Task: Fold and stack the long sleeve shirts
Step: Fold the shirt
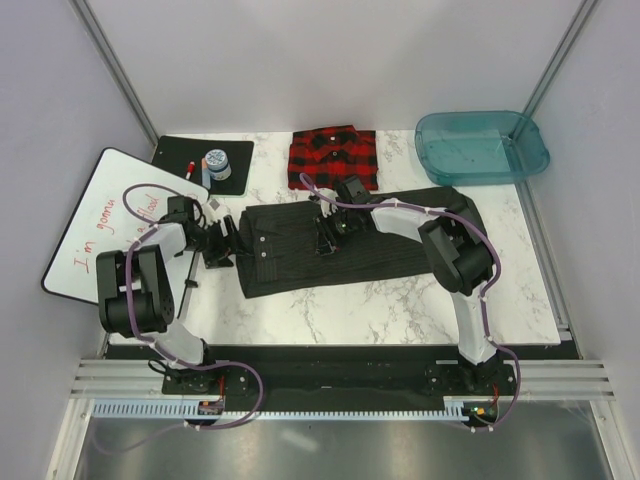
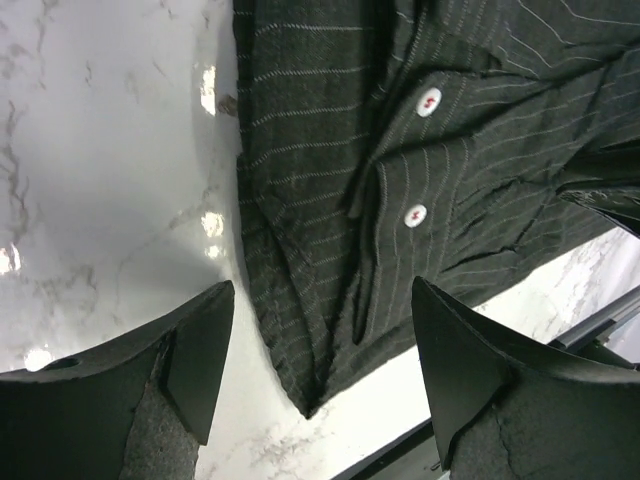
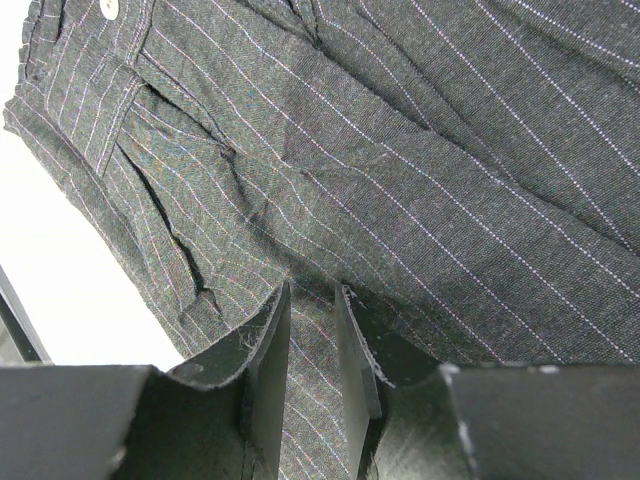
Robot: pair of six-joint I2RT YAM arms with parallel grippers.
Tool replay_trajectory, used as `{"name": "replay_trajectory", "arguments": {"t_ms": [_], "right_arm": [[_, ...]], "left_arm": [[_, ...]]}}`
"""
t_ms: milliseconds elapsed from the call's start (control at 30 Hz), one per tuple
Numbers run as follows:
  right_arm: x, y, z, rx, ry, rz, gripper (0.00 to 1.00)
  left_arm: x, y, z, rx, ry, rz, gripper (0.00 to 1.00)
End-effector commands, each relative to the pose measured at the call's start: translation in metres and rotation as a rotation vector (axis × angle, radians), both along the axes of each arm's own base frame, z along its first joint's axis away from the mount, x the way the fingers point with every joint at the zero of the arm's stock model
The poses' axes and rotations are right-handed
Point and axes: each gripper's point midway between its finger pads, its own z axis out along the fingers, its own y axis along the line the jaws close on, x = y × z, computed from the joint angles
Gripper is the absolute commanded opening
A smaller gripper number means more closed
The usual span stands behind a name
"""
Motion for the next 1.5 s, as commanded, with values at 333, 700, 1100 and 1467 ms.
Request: {"name": "replay_trajectory", "arguments": {"t_ms": [333,700,1100,1467], "right_arm": [[-0.017,-0.026,-0.031,-0.121,0.074,-0.017,0.33],[-0.019,-0.025,-0.039,-0.121,0.092,-0.011,0.33],[-0.017,-0.024,-0.042,-0.123,0.097,-0.012,0.33],[-0.017,-0.024,-0.042,-0.121,0.100,-0.010,0.34]], "left_arm": [[0.034,0.013,-0.024,-0.040,-0.073,-0.041,0.79],[0.027,-0.023,-0.017,-0.186,-0.052,-0.114,0.69],[0.044,-0.039,-0.014,-0.189,-0.077,-0.118,0.60],[0.054,-0.045,-0.011,-0.156,-0.090,-0.128,0.29]]}}
